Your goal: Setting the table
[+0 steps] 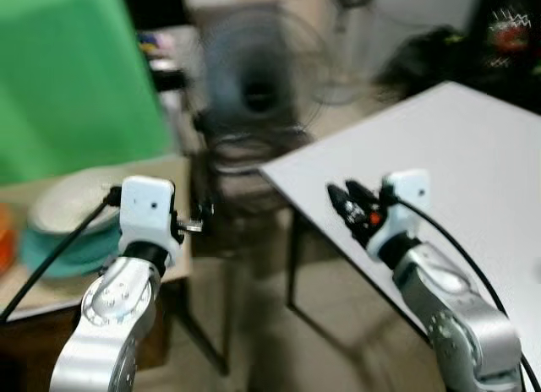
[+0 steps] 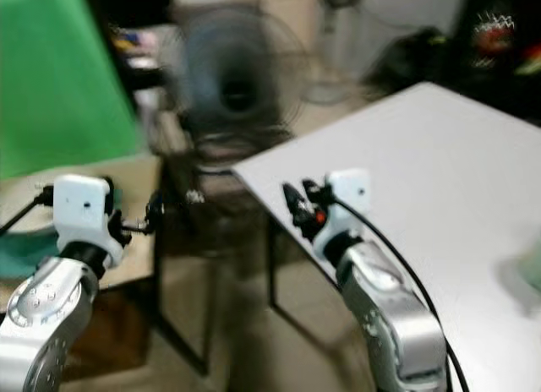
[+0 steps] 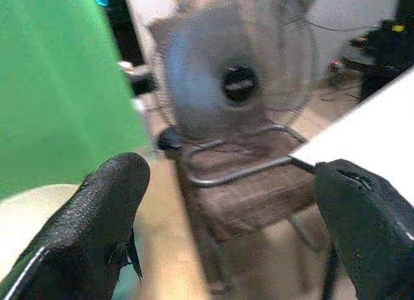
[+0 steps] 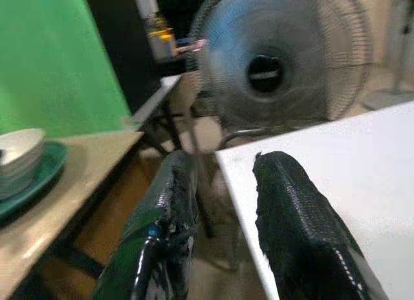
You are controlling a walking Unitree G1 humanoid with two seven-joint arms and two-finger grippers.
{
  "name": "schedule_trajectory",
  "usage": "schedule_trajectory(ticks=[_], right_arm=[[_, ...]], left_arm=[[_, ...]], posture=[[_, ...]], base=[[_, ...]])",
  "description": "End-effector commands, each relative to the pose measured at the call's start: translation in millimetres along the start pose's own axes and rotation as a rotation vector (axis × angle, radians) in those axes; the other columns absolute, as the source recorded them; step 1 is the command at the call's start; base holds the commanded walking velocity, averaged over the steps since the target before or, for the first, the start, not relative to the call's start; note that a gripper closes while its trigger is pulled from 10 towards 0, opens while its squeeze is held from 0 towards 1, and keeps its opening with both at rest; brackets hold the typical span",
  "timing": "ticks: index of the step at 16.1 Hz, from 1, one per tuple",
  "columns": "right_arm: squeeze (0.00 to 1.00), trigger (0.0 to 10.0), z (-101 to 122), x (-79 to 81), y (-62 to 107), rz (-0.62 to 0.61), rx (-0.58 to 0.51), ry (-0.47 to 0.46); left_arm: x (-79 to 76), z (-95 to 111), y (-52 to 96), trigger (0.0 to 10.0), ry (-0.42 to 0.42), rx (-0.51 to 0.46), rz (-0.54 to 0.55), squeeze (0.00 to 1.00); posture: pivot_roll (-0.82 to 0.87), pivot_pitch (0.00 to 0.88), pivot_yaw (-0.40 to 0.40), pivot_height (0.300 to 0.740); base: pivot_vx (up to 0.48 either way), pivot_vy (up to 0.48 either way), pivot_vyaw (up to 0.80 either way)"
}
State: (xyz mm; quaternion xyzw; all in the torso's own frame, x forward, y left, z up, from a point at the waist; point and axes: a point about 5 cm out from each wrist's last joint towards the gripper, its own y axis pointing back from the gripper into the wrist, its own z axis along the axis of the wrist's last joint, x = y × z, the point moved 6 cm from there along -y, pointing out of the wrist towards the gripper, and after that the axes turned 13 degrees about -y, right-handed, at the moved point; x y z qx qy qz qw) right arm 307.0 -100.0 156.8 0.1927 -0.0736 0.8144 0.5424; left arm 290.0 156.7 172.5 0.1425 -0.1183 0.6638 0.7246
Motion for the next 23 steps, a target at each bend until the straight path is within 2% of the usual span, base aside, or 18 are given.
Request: schedule_trajectory(ticks=[1,6,15,18,23], right_arm=[[0.0,10.0,0.2,11.6,-4.3,0.05,0.008,-0.017],[0.0,10.0,-4.8,11.3,-3.0,0.051,0.029,-0.016],[0.0,10.0,-6.2,22.2,-7.1,0.11,0.051,0.031],[0.0,10.0,-9.8,19.9,-10.9,0.083,0.06,0.001],[0.0,10.0,-10.5,17.0,-12.3,0.06,0.054,0.002]], left_arm=[[8.1,-0.9,-0.6,10.0,-0.016,0.008,0.027,0.0],[7.9,1.5,0.3,10.0,-0.011,-0.004,0.031,0.0],[2.3,5.5,6.5,10.0,0.007,-0.034,0.003,0.0],[3.7,6.3,6.8,10.0,0.008,-0.037,0.004,0.0],[3.8,5.5,7.2,10.0,-0.001,-0.034,-0.008,0.0]], posture=[[-0.03,0.0,0.05,0.74],[-0.03,0.0,0.049,0.74],[-0.02,0.0,0.022,0.74],[-0.01,0.0,0.017,0.74],[0.0,0.0,0.02,0.74]], base=[[0.0,0.0,0.8],[0.0,0.0,0.8],[0.0,0.0,0.8],[0.282,0.0,0.0],[0.303,0.0,0.0]])
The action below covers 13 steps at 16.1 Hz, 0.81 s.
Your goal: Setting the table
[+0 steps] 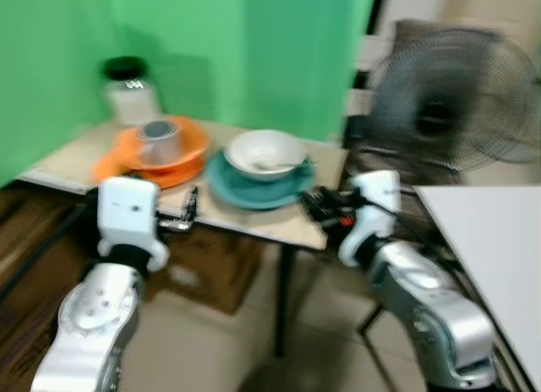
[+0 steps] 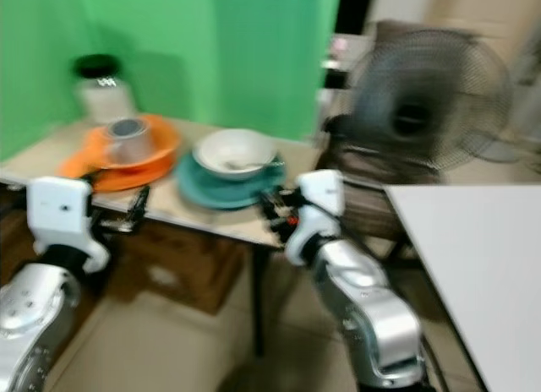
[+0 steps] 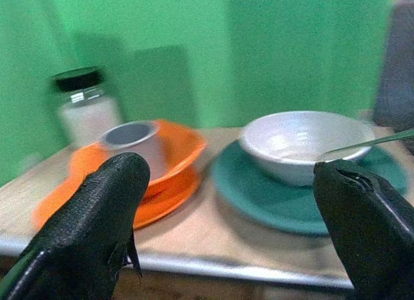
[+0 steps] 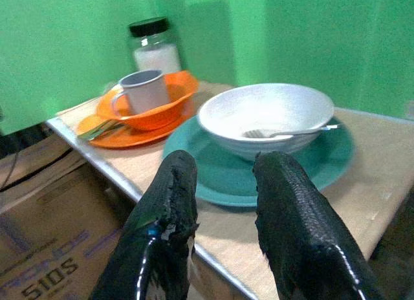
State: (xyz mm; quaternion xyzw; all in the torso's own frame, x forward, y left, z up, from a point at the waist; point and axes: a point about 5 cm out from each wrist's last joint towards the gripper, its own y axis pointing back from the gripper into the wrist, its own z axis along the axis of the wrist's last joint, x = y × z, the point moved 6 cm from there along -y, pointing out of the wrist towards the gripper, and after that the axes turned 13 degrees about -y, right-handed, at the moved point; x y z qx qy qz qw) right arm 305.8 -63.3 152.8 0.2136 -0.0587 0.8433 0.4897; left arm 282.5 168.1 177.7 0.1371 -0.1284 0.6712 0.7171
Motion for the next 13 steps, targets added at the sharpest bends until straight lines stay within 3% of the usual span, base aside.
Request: schedule_trajectory(ticks=[1,6,8,10,12,13], right_arm=[[0.0,10.0,5.8,-13.1,3.1,-0.051,-0.02,0.013],[0.0,10.0,4.0,-5.3,1.0,-0.008,0.0,0.069],[0.0,10.0,4.5,-1.7,-0.2,0.011,0.005,0.099],[0.0,10.0,6.2,-1.6,-0.5,0.016,-0.002,0.095],[0.0,10.0,11.4,-10.1,-0.7,-0.022,-0.029,0.029],[0.0,10.0,12.8,-12.3,-0.9,-0.026,-0.029,0.041]], left_arm=[[-8.1,5.1,-1.4,10.0,0.006,-0.017,-0.034,0.0],[-9.4,5.9,-0.6,10.0,0.002,-0.022,-0.045,0.0],[-10.4,6.9,0.4,10.0,0.001,-0.026,-0.048,0.0],[-10.9,6.4,2.0,10.0,-0.003,-0.026,-0.054,0.0],[-11.2,6.3,2.2,10.0,-0.005,-0.026,-0.057,0.0],[-11.6,6.2,2.1,10.0,-0.004,-0.027,-0.058,0.0]], posture=[[0.0,0.0,0.02,0.74],[0.0,0.0,0.012,0.74],[0.01,0.0,0.009,0.74],[0.01,0.0,0.007,0.74],[0.01,0.0,0.007,0.74],[0.01,0.0,0.006,0.74]], base=[[0.3,0.0,0.0],[0.306,0.0,0.0],[0.307,0.0,0.8],[0.298,0.0,0.8],[0.298,0.0,0.0],[0.289,0.0,0.0]])
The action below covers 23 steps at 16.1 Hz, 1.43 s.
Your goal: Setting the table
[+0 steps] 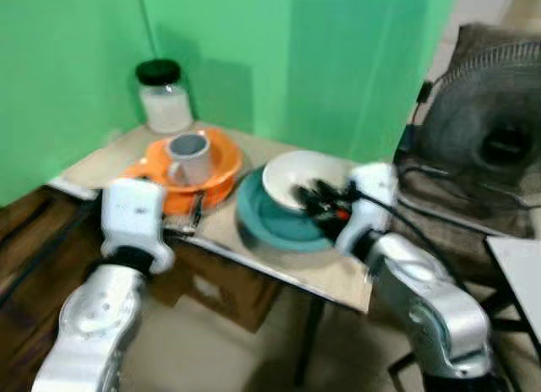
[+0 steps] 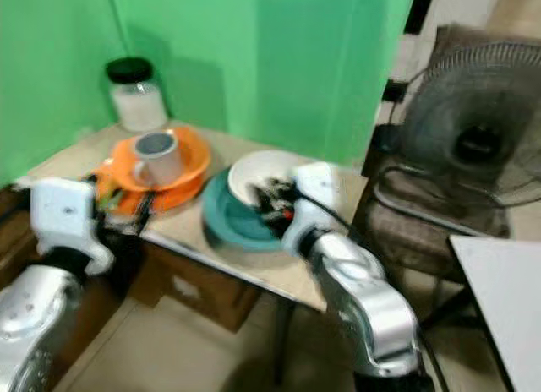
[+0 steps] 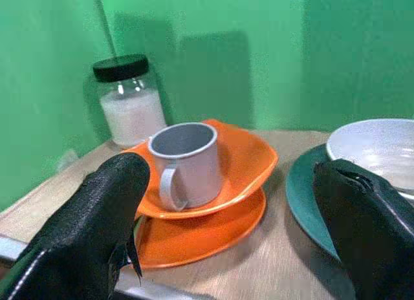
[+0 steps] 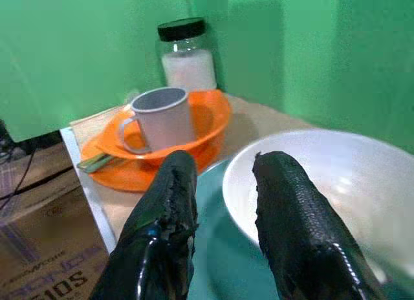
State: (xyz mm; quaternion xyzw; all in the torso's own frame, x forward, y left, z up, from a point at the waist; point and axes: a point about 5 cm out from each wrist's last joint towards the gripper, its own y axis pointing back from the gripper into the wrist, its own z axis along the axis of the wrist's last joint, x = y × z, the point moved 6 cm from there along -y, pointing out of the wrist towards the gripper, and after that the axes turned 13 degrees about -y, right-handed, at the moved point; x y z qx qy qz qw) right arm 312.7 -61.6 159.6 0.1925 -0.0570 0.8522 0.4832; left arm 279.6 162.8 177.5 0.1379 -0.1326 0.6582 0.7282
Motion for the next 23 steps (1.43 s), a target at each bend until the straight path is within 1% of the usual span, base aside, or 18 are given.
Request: schedule_trajectory(ticks=[1,3,5,6,7,8,9,10,11,12,13,14,16,18,19,21,22,23], right_arm=[[0.0,10.0,6.0,-15.2,5.2,-0.05,-0.015,0.006],[0.0,10.0,13.4,-21.1,5.0,-0.06,-0.018,0.034],[0.0,10.0,22.4,-20.5,2.7,-0.044,-0.02,0.056],[0.82,10.0,25.1,-18.7,1.1,-0.028,-0.013,0.066],[1.0,10.0,30.3,-15.5,-3.8,-0.007,0.005,0.066],[1.0,10.0,31.8,-14.1,-5.3,0.001,0.01,0.068],[1.0,10.0,29.6,-10.0,-13.0,0.032,0.087,0.099],[1.0,10.0,28.5,-10.7,-24.0,0.018,0.165,0.165],[1.0,10.0,26.1,-9.3,-29.8,0.018,0.215,0.178],[0.94,10.0,23.3,-8.9,-33.7,0.014,0.253,0.18],[0.6,10.0,20.3,-7.7,-45.7,0.008,0.319,0.229],[0.0,10.0,19.1,-11.5,-56.9,-0.029,0.37,0.254],[0.0,10.0,16.5,-15.6,-66.9,-0.057,0.454,0.292],[0.0,10.0,28.3,-21.8,-83.5,-0.104,0.478,0.288],[1.0,10.0,35.8,-24.8,-90.7,-0.135,0.492,0.28],[1.0,10.0,36.7,-24.9,-94.0,-0.148,0.541,0.279],[0.53,10.0,36.5,-29.0,-95.8,-0.168,0.551,0.277],[0.53,10.0,36.4,-30.9,-96.6,-0.176,0.556,0.278]], left_arm=[[-6.7,4.5,-0.9,10.0,0.004,-0.017,-0.028,0.0],[-8.4,7.0,-1.3,10.0,0.002,-0.031,-0.033,0.0],[-12.4,6.8,-0.1,10.0,-0.016,-0.035,-0.065,0.0],[-14.7,6.9,0.6,10.0,-0.023,-0.039,-0.087,0.0],[-18.4,8.9,2.4,10.0,-0.025,-0.057,-0.137,0.0],[-19.3,9.7,2.8,10.0,-0.026,-0.063,-0.151,0.0],[-21.3,9.0,4.3,10.0,-0.034,-0.065,-0.197,0.0],[-20.9,6.6,6.5,10.0,-0.059,-0.06,-0.239,0.0],[-20.8,4.4,9.3,10.0,-0.068,-0.055,-0.271,0.0],[-20.8,2.5,11.4,10.0,-0.078,-0.05,-0.293,0.0],[-22.0,-3.5,17.5,10.0,-0.107,-0.033,-0.365,0.0],[-22.7,-9.2,22.1,10.0,-0.132,-0.014,-0.416,0.0],[-22.0,-14.2,25.1,10.0,-0.145,0.003,-0.455,0.0],[-21.7,-15.4,27.0,10.0,-0.162,0.003,-0.487,0.0],[-21.7,-15.5,27.7,10.0,-0.162,0.001,-0.499,0.0],[-24.9,-15.4,29.3,10.0,-0.154,-0.003,-0.516,0.0],[-27.0,-14.8,29.4,10.0,-0.144,-0.009,-0.523,0.0],[-27.6,-14.6,29.4,10.0,-0.141,-0.012,-0.526,0.0]], posture=[[0.01,0.0,0.006,0.74],[0.0,0.0,0.006,0.74],[0.0,0.0,0.003,0.74],[0.0,0.0,0.002,0.74],[0.0,0.0,0.003,0.74],[0.0,0.0,0.003,0.74],[-0.01,0.0,0.006,0.74],[-0.01,0.0,0.006,0.74],[-0.02,0.0,0.006,0.74],[-0.02,0.0,0.006,0.74],[-0.02,0.0,0.005,0.74],[-0.02,0.0,0.006,0.74],[-0.02,0.0,0.006,0.74],[-0.02,0.0,0.003,0.74],[-0.03,0.0,0.001,0.74],[-0.03,0.004,-0.003,0.74],[-0.03,0.003,-0.006,0.74],[-0.03,0.003,-0.006,0.74]], base=[[0.285,0.0,0.0],[0.0,0.0,0.0],[0.0,0.0,0.0],[0.0,0.0,0.0],[0.0,0.0,0.0],[0.0,0.0,0.0],[0.0,0.0,0.0],[0.0,0.0,0.0],[0.0,0.0,0.0],[0.0,0.0,0.0],[0.0,0.0,0.0],[0.0,0.0,0.0],[0.0,0.0,0.0],[0.0,0.0,0.0],[0.0,0.0,0.0],[0.0,0.0,0.0],[0.0,0.0,0.0],[0.0,0.0,0.0]])
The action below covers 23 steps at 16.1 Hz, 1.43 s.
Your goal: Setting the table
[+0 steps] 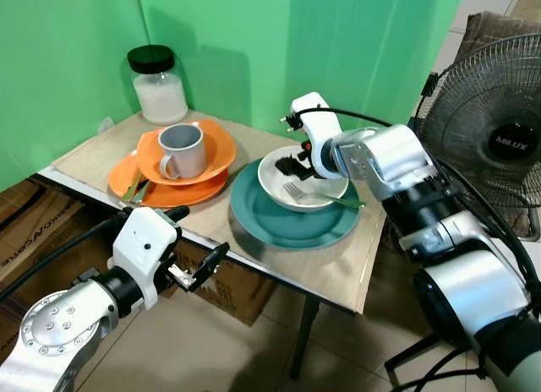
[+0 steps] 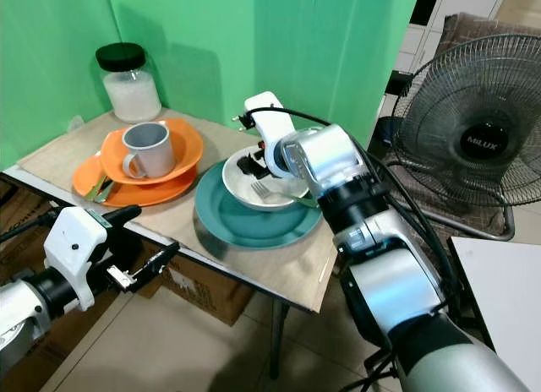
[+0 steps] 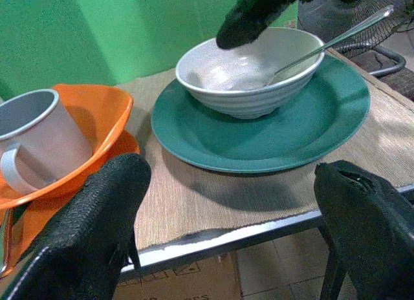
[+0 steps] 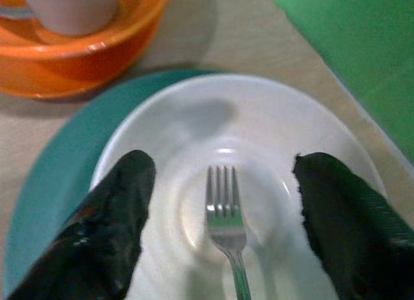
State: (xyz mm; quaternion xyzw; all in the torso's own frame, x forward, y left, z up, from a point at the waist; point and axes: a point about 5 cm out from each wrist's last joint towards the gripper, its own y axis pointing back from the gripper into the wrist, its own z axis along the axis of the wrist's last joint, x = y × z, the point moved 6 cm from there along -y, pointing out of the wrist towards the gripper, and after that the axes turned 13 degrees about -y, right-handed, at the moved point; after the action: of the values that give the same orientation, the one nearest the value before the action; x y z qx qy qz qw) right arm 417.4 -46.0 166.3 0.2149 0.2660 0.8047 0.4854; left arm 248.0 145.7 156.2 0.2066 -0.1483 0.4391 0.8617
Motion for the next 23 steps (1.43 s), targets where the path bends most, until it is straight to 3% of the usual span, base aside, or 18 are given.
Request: schedule_trajectory(ticks=[1,4,7,8,9,10,11,12,13,23], right_arm=[[0.0,10.0,2.3,-5.1,-1.0,-0.013,0.006,-0.023],[0.0,10.0,-14.4,-17.4,-6.1,-0.02,0.109,-0.001],[0.0,10.0,-28.3,-31.8,-10.9,-0.074,0.141,-0.035],[0.0,8.0,-33.1,-34.9,-12.8,-0.084,0.153,-0.042],[0.0,3.9,-39.2,-36.1,-14.6,-0.077,0.179,-0.035],[0.0,2.3,-41.7,-36.1,-15.0,-0.072,0.19,-0.03],[0.0,2.2,-43.0,-36.1,-15.0,-0.069,0.196,-0.028],[0.0,0.6,-45.5,-35.7,-14.9,-0.061,0.212,-0.011],[0.0,0.0,-47.8,-35.7,-14.9,-0.053,0.227,-0.001],[0.0,0.0,-52.8,-33.0,-16.6,-0.014,0.251,0.014]], left_arm=[[-1.9,0.0,-1.0,10.0,0.005,-0.009,-0.017,0.0],[-3.9,1.2,-2.4,10.0,0.0,-0.019,-0.04,0.0],[-3.7,2.9,-4.6,10.0,0.0,-0.029,-0.047,0.0],[-4.3,3.2,-5.3,10.0,-0.001,-0.032,-0.051,0.0],[-5.2,3.6,-5.8,10.0,0.0,-0.035,-0.057,0.0],[-5.4,3.6,-5.9,10.0,0.0,-0.035,-0.059,0.0],[-5.9,3.5,-5.9,10.0,0.0,-0.035,-0.061,0.0],[-6.4,3.0,-5.6,10.0,0.0,-0.033,-0.064,0.0],[-7.1,2.7,-5.3,10.0,0.001,-0.031,-0.067,0.0],[-7.8,3.0,-6.3,10.0,-0.005,-0.034,-0.079,0.0]], posture=[[-0.04,0.002,-0.006,0.74],[-0.04,0.004,-0.003,0.74],[-0.05,0.004,0.001,0.74],[-0.05,0.004,0.001,0.74],[-0.05,0.003,-0.001,0.74],[-0.05,0.003,-0.002,0.74],[-0.04,0.002,-0.004,0.74],[-0.04,0.002,-0.005,0.74],[-0.04,0.002,-0.006,0.74],[-0.04,0.0,-0.006,0.74]], base=[[0.0,0.0,0.0],[0.0,0.0,0.0],[0.0,0.0,0.0],[0.0,0.0,0.0],[0.0,0.0,0.0],[0.0,0.0,0.0],[0.0,0.0,0.0],[0.0,0.0,0.0],[0.0,0.0,0.0],[0.0,0.0,0.0]])
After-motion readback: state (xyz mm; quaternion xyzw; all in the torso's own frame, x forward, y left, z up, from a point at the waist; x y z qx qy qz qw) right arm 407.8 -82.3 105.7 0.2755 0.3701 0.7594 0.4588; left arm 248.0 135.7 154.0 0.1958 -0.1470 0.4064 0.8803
